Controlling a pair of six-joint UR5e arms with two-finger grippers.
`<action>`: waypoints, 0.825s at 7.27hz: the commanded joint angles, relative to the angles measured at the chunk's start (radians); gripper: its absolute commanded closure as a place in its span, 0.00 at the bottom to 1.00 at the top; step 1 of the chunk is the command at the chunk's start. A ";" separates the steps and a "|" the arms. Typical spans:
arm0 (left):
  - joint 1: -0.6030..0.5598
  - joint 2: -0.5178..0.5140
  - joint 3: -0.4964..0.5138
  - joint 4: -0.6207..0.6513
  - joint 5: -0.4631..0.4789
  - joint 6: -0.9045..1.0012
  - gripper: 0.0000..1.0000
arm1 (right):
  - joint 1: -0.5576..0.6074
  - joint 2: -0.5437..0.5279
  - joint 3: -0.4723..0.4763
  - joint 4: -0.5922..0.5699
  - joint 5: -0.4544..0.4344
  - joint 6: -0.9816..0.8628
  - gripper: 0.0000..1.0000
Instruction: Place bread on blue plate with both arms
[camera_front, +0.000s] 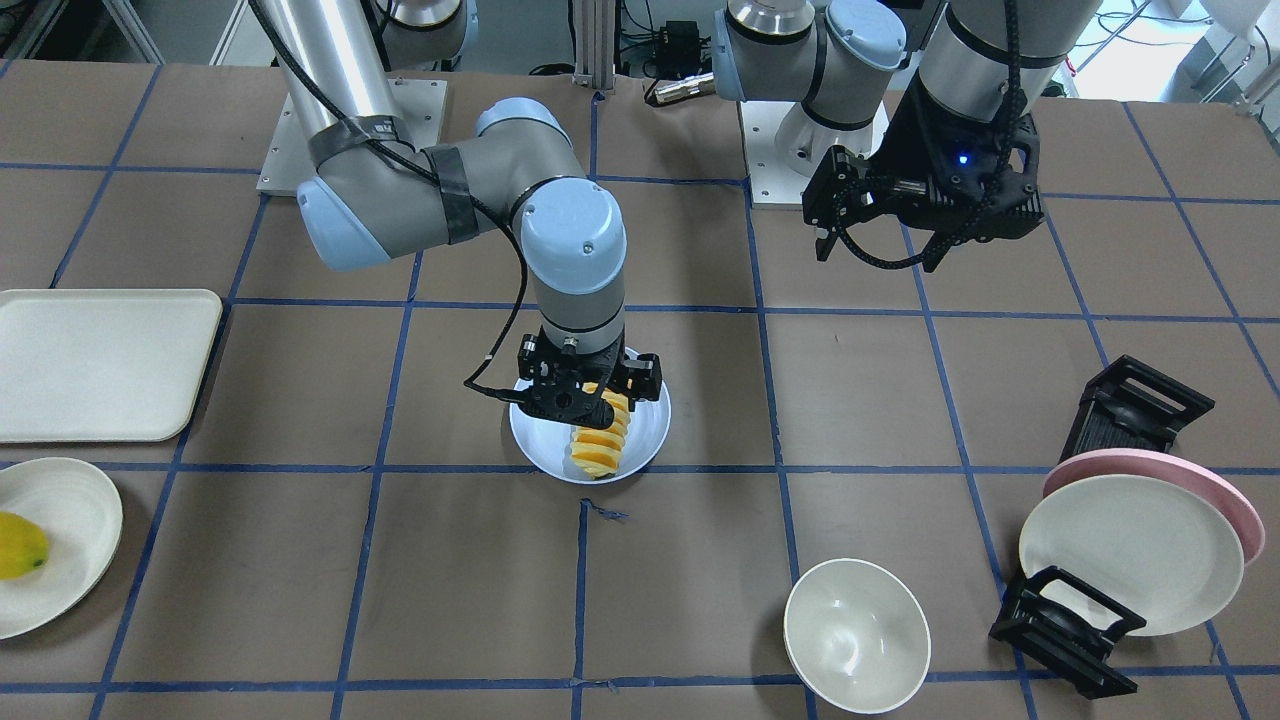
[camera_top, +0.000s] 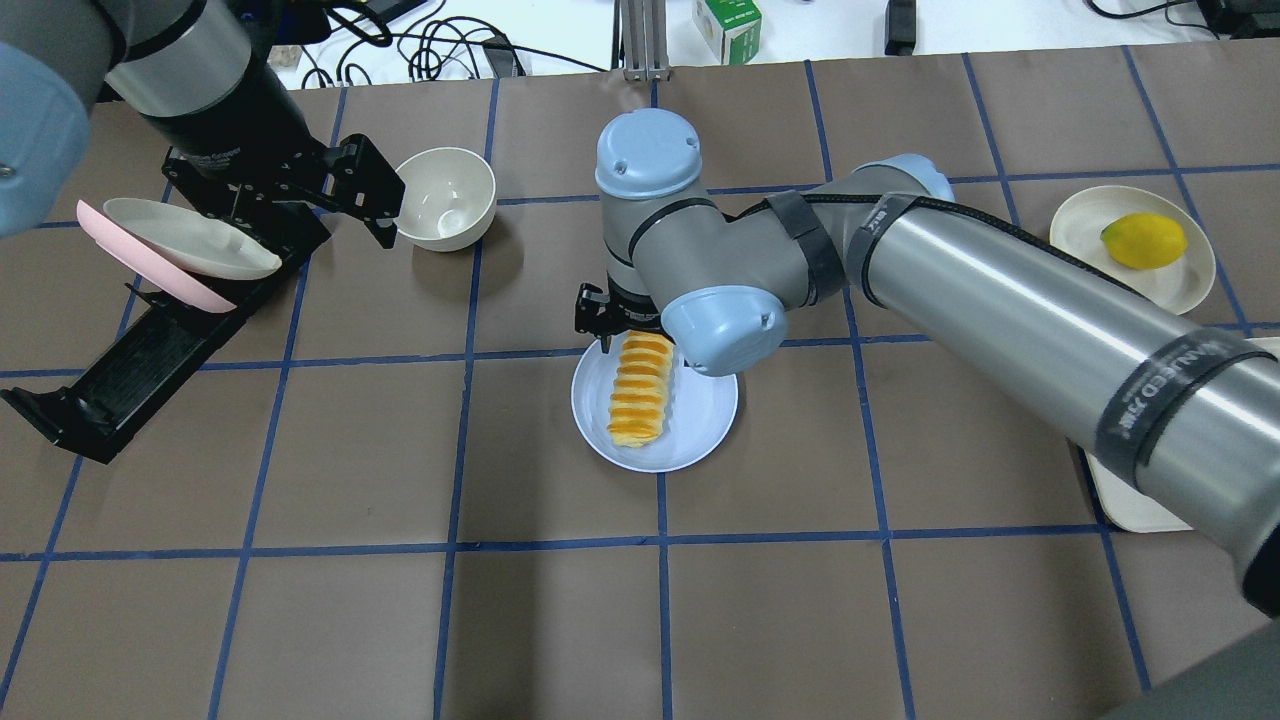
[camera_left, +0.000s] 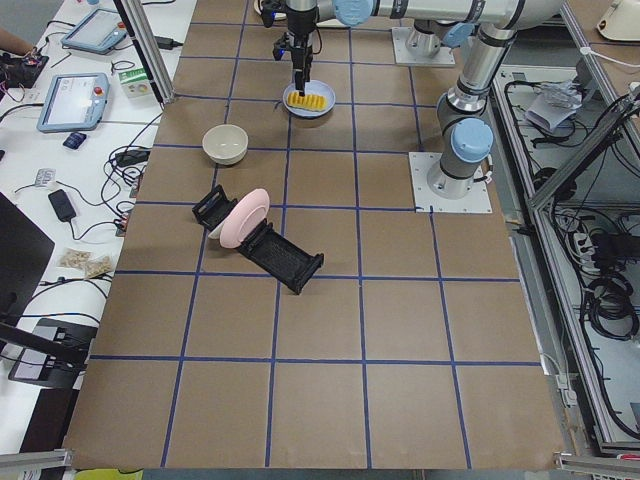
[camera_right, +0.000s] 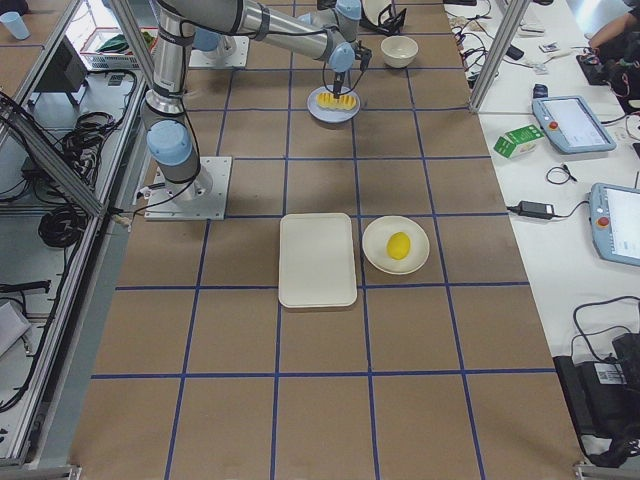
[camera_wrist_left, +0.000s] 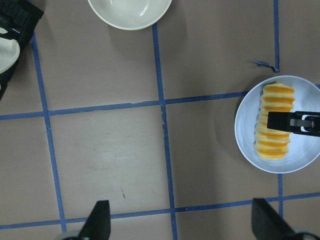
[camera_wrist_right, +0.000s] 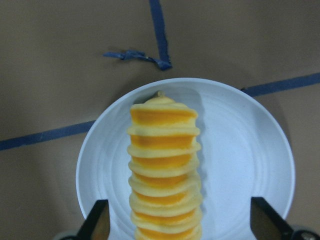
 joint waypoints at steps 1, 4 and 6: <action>0.011 0.002 0.016 0.004 0.003 -0.006 0.00 | -0.131 -0.137 -0.058 0.234 -0.033 -0.121 0.00; 0.016 0.011 -0.005 0.007 0.000 -0.016 0.00 | -0.352 -0.288 -0.095 0.456 -0.066 -0.431 0.00; 0.016 0.011 -0.004 0.010 -0.002 -0.018 0.00 | -0.451 -0.352 -0.092 0.507 -0.133 -0.440 0.00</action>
